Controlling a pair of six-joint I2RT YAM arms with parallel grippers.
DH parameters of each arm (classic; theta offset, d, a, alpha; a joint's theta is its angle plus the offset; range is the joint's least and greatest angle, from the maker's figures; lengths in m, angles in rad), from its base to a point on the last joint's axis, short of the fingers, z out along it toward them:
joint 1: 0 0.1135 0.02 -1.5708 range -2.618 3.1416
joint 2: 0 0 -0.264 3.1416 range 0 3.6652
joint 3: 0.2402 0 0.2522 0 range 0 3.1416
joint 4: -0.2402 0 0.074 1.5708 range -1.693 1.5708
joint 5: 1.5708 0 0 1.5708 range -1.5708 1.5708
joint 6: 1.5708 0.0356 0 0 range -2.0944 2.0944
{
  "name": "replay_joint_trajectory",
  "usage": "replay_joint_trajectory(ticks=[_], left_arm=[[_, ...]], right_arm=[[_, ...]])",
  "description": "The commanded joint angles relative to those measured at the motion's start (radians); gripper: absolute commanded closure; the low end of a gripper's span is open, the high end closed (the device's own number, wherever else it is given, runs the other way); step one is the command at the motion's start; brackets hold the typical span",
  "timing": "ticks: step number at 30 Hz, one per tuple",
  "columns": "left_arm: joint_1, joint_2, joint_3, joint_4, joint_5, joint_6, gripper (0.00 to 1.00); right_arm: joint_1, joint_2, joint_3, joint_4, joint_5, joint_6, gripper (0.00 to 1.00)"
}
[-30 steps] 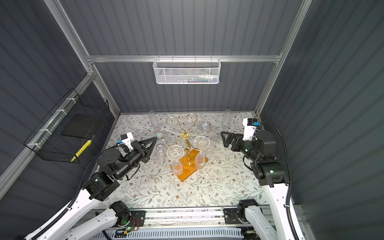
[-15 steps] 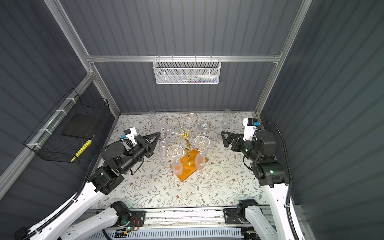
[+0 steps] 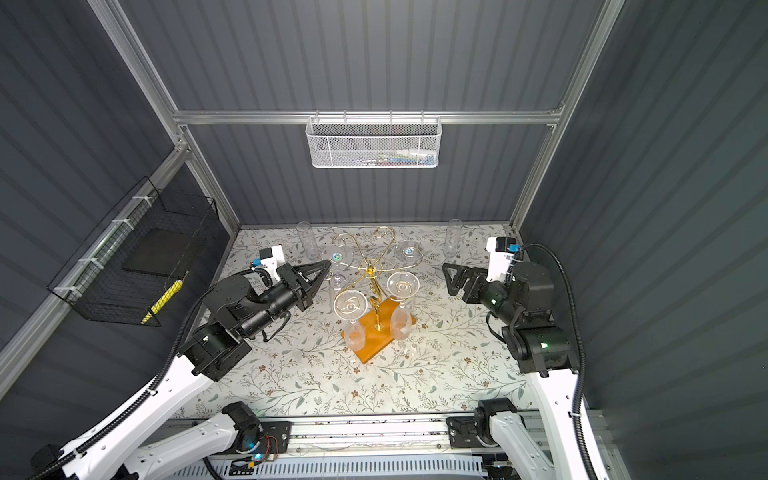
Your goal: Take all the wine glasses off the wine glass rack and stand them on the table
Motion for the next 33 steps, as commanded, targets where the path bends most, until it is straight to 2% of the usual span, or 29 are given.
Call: replay_joint_trajectory(ticks=[1, 8, 23, 28, 33], left_arm=[[0.000, -0.020, 0.038, 0.011, 0.066, 0.029, 1.00], [-0.001, -0.062, -0.006, 0.008, 0.088, -0.001, 1.00], [-0.001, -0.228, 0.001, -0.203, 0.002, 0.033, 1.00], [-0.001, -0.280, 0.058, -0.327, -0.095, 0.123, 1.00], [-0.001, -0.253, 0.189, -0.446, -0.156, 0.322, 1.00]], right_arm=[[0.003, -0.014, 0.000, 0.001, -0.001, -0.007, 0.01], [0.002, -0.018, 0.000, -0.002, -0.001, -0.008, 0.01], [0.003, -0.032, 0.019, -0.024, -0.006, -0.015, 0.01], [0.002, -0.037, 0.032, -0.031, -0.009, -0.016, 0.01], [0.002, -0.033, 0.064, -0.044, -0.015, -0.017, 0.01]])
